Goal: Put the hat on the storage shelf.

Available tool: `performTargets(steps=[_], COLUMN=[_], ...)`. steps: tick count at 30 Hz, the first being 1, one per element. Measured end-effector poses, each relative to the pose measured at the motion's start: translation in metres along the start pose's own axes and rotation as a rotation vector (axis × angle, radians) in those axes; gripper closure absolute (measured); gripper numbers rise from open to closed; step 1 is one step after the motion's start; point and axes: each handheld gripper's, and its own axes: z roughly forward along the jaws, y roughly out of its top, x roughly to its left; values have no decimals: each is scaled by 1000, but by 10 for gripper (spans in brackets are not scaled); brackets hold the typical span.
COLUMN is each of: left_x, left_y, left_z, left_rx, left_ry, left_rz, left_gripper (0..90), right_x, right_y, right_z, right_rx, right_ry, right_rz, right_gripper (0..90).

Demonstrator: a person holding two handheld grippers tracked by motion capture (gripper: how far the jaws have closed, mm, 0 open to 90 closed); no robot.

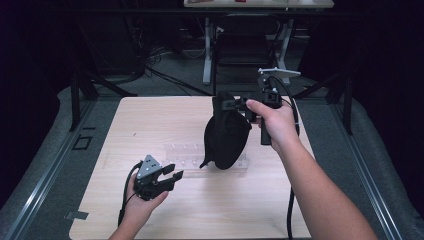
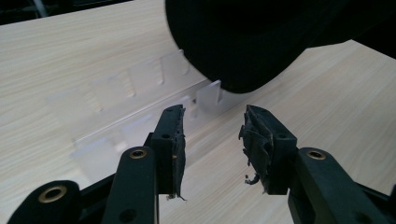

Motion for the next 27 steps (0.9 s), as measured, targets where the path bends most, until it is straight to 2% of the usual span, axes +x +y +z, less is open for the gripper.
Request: performTargets(steps=[4, 12, 16, 27], left_x=[-12, -24, -27, -34], left_y=[12, 25, 32, 41], left_z=[9, 18, 22, 24], left_rx=[6, 32, 37, 24], left_ry=[-21, -46, -63, -75], left_rz=[24, 70, 81, 94], left_gripper=[607, 633, 633, 661], right_x=[0, 1, 1, 5], right_y=[-1, -1, -1, -1], right_z=[1, 3, 4, 9], right_rx=[-1, 2, 3, 6], right_ry=[6, 12, 13, 17], right_rz=[0, -1, -2, -6], right_gripper=[885, 885, 885, 884])
